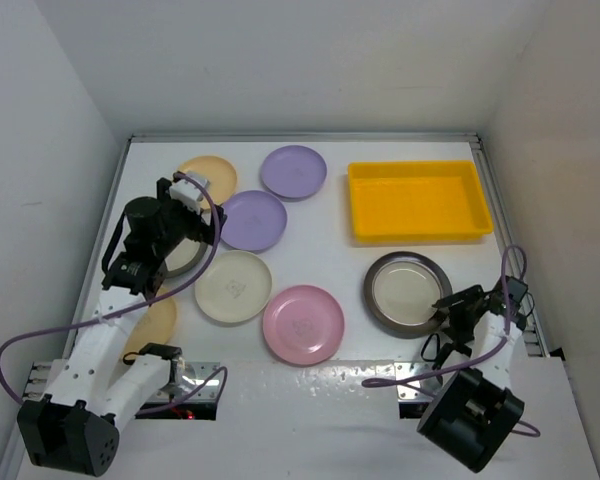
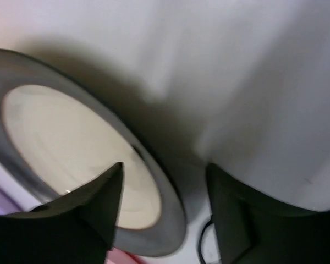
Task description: Place the plates into the plastic bin on the countertop
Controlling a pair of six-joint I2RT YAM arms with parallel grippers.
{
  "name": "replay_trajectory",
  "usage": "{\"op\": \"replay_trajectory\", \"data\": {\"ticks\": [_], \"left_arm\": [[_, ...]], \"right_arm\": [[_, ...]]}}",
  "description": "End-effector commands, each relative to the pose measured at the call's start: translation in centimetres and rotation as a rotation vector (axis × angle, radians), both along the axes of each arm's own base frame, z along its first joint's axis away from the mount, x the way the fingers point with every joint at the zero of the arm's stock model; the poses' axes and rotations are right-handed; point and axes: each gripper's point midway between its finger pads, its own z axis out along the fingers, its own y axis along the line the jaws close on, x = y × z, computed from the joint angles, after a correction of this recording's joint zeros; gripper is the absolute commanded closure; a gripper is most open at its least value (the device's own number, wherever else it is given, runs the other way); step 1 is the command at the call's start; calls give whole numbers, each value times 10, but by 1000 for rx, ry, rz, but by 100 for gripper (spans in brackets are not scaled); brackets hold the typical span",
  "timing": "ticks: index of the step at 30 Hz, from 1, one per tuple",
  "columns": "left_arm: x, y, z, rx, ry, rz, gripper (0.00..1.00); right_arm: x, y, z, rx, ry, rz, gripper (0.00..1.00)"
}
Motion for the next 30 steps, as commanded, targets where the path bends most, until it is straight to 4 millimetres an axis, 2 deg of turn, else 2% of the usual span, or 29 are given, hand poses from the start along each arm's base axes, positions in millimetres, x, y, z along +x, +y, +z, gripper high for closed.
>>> {"op": "replay_trajectory", "data": {"ticks": [1, 2, 6, 7, 9, 11, 13, 14, 15, 16, 17, 20, 21, 22, 23, 24, 25, 26, 27, 28, 30], "left_arm": [[-6, -8, 18, -45, -51, -17, 0], [-6, -8, 18, -45, -51, -17, 0], [-8, -13, 18, -56, -47, -35, 0], [-8, -13, 18, -56, -47, -35, 0], [-9, -13, 23, -67, -61, -34, 0], [-9, -13, 27, -68, -70, -34, 0], [-12, -17, 28, -71, -69, -54, 0], [-13, -19, 28, -73, -69, -64, 0], [-13, -18, 28, -62, -74, -66, 0], [-13, -18, 28, -52, -78, -68, 0], [-13, -18, 28, -52, -78, -68, 0], [-11, -22, 27, -45, -79, -88, 0], [-13, -28, 32, -50, -88, -114, 0], [-10, -34, 27, -51, -74, -137, 0], [-7, -35, 31, -53, -86, -137, 0], [-7, -40, 33, -47, -89, -160, 0], [-4, -41, 33, -47, -91, -160, 0], [-2, -44, 27, -45, -71, -169, 0], [1, -45, 31, -37, -89, -171, 0], [4, -45, 31, -38, -91, -171, 0], [13, -44, 32, -41, -78, -144, 0]], "right_arm": [[26, 22, -3, 128, -181, 40, 42], [19, 30, -14, 159, -161, 30, 47], [16, 34, -21, 160, -172, 16, 71], [14, 34, -22, 165, -164, 2, 85], [9, 39, -22, 190, -141, -24, 100], [0, 45, -22, 220, -95, -41, 100], [4, 42, -11, 201, -121, -21, 100], [-7, 51, -9, 232, -79, -10, 100], [-6, 54, -3, 238, -94, 14, 100], [1, 49, 19, 202, -128, 52, 100], [-3, 58, 25, 218, -101, 108, 100], [22, 53, 81, 165, -232, 135, 100], [29, 62, 96, 161, -294, 195, 100], [39, 63, 119, 150, -354, 207, 100], [40, 77, 141, 155, -391, 299, 100], [40, 81, 147, 154, -374, 349, 100], [31, 93, 152, 175, -334, 420, 100], [39, 97, 179, 166, -351, 492, 100], [36, 109, 187, 170, -354, 581, 100], [40, 120, 208, 161, -409, 666, 100], [65, 140, 242, 163, -531, 761, 100]]}}
